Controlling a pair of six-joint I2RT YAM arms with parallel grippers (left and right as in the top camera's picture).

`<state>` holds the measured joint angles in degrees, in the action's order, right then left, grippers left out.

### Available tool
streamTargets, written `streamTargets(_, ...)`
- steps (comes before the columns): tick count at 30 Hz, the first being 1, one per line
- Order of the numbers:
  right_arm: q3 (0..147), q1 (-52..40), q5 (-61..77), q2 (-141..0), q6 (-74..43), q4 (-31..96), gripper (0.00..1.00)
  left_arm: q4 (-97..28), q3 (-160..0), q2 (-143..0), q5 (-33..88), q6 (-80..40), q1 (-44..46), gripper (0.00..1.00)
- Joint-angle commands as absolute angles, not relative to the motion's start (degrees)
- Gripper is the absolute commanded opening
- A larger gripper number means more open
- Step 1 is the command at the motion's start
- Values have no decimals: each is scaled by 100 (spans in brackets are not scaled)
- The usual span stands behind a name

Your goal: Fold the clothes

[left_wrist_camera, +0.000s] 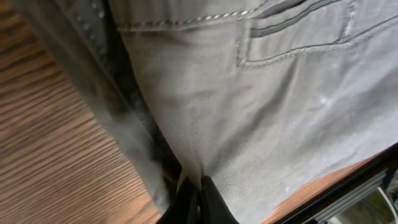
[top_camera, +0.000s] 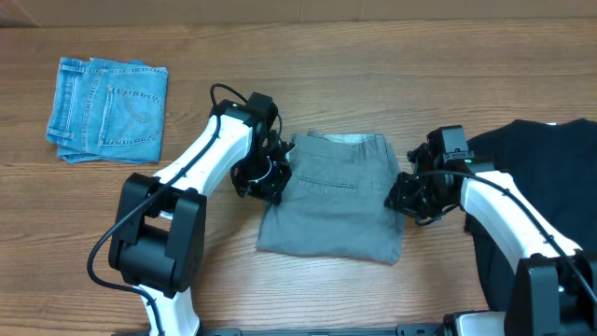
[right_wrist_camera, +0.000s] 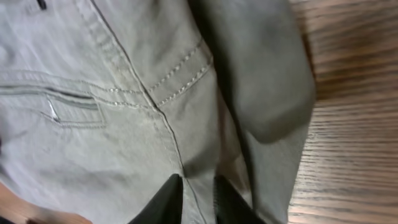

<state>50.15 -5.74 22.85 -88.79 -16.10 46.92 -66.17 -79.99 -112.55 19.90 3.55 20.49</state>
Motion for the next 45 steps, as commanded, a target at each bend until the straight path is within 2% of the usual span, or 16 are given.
streamTargets(1, 4746, -604, 2045, -8908, -1802, 4512, 9, -6751, -8073, -11207, 1168, 381, 1988, 4)
streamTargets(2, 4703, -604, 2047, -8908, -1802, 4469, 8, -6753, -8058, -11207, 1085, 362, 1994, 4)
streamTargets(4, 4565, -604, 2049, -8908, -1798, 4359, 6, -6696, -7996, -11207, 1035, 360, 1984, 27)
streamTargets(5, 4574, -602, 2040, -8906, -1796, 4357, 6, -6661, -7992, -11207, 1035, 360, 1984, 49)
streamTargets(7, 4685, -582, 2067, -8884, -1800, 4407, 8, -6657, -7996, -11207, 1033, 294, 1986, 66)
streamTargets(11, 5343, -582, 2067, -8643, -1723, 5022, 18, -6733, -8073, -11205, 1009, 196, 1949, 67)
streamTargets(13, 5640, -596, 2069, -8536, -1643, 5290, 19, -6766, -8173, -11198, 1009, 32, 1885, 67)
streamTargets(14, 5776, -613, 2069, -8499, -1643, 5411, 20, -6759, -8215, -11198, 1013, -43, 1848, 70)
streamTargets(17, 5942, -705, 2338, -8466, -1649, 5437, 23, -6617, -8342, -11196, 1269, -172, 1584, 87)
streamTargets(21, 5765, -751, 2366, -8613, -1697, 5218, 23, -6372, -8322, -11207, 1920, -117, 1256, 100)
streamTargets(27, 4960, -751, 2768, -8967, -1957, 4434, 23, -6145, -8003, -11222, 2803, 318, 1090, 100)
streamTargets(31, 4541, -751, 2751, -9056, -1953, 4051, 22, -5977, -7561, -11222, 2899, 434, 1087, 93)
streamTargets(35, 4421, -751, 2578, -9056, -1959, 3953, 22, -5605, -7109, -11222, 2902, 427, 1070, 94)
streamTargets(40, 4421, -751, 2491, -9056, -1955, 3948, 22, -5037, -6567, -11225, 3151, 429, 993, 100)
streamTargets(45, 4421, -751, 2493, -9056, -1957, 3922, 22, -4768, -6143, -11511, 3931, 576, 1044, 98)
